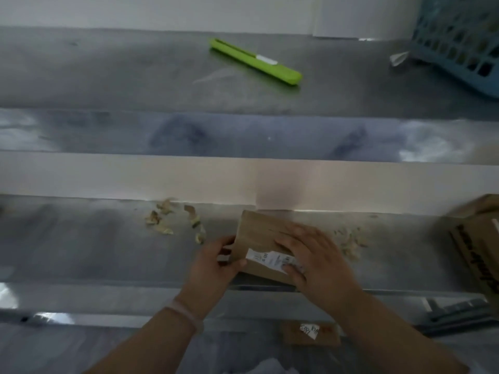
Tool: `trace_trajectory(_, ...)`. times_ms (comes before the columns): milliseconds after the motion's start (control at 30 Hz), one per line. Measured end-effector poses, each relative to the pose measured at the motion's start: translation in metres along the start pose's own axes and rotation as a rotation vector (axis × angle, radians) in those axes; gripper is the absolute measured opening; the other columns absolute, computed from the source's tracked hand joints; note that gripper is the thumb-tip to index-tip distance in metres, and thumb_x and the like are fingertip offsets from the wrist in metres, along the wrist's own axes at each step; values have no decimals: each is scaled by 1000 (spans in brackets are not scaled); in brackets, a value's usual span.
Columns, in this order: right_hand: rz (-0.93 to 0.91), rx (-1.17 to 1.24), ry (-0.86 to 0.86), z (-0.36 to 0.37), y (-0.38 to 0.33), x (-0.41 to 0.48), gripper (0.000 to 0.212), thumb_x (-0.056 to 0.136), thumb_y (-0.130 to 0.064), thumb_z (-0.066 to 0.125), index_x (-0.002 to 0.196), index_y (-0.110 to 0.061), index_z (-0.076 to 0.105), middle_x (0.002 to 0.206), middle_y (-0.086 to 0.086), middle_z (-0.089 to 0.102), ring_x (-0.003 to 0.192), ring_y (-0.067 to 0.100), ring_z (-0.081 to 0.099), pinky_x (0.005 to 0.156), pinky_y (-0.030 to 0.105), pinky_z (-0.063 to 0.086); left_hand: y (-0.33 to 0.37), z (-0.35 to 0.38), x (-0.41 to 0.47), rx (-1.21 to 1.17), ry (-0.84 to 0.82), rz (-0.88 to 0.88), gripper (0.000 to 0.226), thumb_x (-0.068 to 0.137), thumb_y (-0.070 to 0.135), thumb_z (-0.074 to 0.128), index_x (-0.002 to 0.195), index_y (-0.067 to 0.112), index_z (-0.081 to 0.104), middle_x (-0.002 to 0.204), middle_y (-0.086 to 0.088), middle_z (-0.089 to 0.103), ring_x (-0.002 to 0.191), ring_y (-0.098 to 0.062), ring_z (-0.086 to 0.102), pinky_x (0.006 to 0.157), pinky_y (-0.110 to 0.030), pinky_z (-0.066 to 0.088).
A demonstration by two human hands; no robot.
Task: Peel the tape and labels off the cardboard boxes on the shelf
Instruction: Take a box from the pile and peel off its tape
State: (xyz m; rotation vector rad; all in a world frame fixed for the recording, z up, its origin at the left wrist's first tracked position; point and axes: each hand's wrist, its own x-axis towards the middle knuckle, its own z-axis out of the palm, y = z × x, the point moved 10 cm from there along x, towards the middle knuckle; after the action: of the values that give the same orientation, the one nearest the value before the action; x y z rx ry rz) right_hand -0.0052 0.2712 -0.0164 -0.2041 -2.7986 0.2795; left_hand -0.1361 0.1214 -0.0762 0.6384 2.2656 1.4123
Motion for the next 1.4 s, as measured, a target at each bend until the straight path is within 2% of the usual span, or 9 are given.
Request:
trace_trajectory(167,-61,12,26,6,-3,2,59,83,-20,66,138,-27,47,141,-6,53,133,22,47,107,46,41,-12,4,-2,-1,16,1,51,74,11,80,104,42,52,110,5,63,100,-6,63,84,-27,54)
trace_trajectory(300,-92,-69,-38,25,-4,3,54,87,-22,58,139,-31,47,141,-4,51,134,25,43,108,49,39,-18,17,-5,-78,-87,-30,44,82,-6,66,106,30,58,103,9,67,93,4,65,76,-15,52)
trace_trajectory(500,-48,-130,-47,45,-4,2,71,76,-13,72,139,-35,48,140,-2,52,135,27,42,110,51,34,-29,10,-7,-20,-84,-88,19,88,25,67,100,40,68,89,25,70,86,7,64,74,-12,47)
trace_trajectory(600,-36,-141,-11,44,-3,3,74,74,-11,74,139,-35,49,139,-1,53,135,27,42,109,51,36,-30,7,-7,-26,-60,-108,28,88,20,66,81,47,64,70,39,63,75,18,59,65,-4,42)
trace_trajectory(900,36,-45,36,38,-5,14,45,89,-26,50,134,-30,58,138,-3,56,135,23,42,111,47,35,-35,-6,8,-138,-1,-195,12,81,27,74,92,24,70,86,7,71,88,-13,67,74,-20,50)
trace_trajectory(1100,36,203,47,33,1,13,42,88,-16,48,127,-20,63,135,-3,58,135,13,43,114,37,34,51,24,29,453,-65,458,58,89,53,44,139,25,46,140,3,46,129,-15,39,109,-34,33)
trace_trajectory(1200,240,201,150,21,20,5,43,88,-27,57,130,-22,58,133,-3,55,125,13,47,106,35,42,54,58,39,761,-200,513,60,90,60,30,141,32,44,149,1,40,137,-23,34,110,-49,33)
trace_trajectory(1333,799,420,198,22,63,-41,59,96,-31,57,149,-22,32,153,-7,28,140,8,24,112,17,18,56,58,39,901,-149,555,57,87,61,34,131,32,54,141,1,48,130,-25,42,111,-52,28)
trace_trajectory(1400,939,614,156,31,71,-59,45,100,-33,48,144,-30,38,146,-11,42,135,8,38,107,14,30,64,60,42,911,-122,550,58,81,63,37,124,30,57,132,1,52,124,-27,46,112,-54,26)
